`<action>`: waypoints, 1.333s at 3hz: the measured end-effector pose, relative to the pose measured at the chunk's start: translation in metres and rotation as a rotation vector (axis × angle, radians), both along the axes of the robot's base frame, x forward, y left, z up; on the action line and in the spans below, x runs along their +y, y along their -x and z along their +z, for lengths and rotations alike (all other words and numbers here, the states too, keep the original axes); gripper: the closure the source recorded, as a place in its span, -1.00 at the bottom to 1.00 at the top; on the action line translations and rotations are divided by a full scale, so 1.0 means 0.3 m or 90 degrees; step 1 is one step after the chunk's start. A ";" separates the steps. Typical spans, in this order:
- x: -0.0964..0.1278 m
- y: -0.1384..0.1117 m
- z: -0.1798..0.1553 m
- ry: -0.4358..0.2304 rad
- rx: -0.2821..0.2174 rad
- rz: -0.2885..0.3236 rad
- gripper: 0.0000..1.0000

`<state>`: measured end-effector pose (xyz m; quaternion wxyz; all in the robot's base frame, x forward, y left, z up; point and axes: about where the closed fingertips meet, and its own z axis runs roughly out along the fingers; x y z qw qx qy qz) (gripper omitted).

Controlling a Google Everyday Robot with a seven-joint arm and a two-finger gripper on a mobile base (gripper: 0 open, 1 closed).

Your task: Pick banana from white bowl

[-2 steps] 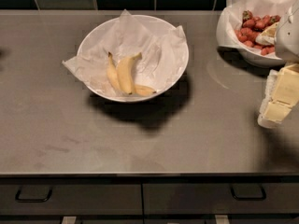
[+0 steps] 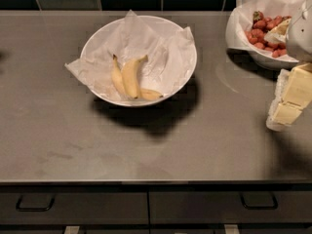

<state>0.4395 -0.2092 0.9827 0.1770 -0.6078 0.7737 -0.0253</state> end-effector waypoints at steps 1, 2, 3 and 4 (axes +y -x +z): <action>0.071 -0.028 0.054 -0.067 -0.026 0.028 -1.00; 0.182 -0.075 0.112 -0.146 -0.037 0.046 -1.00; 0.183 -0.075 0.112 -0.146 -0.037 0.046 -1.00; 0.229 -0.091 0.078 -0.198 -0.021 0.030 -1.00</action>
Offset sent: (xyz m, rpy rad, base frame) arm 0.0412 0.0882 0.0502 0.3656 -0.0604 0.0909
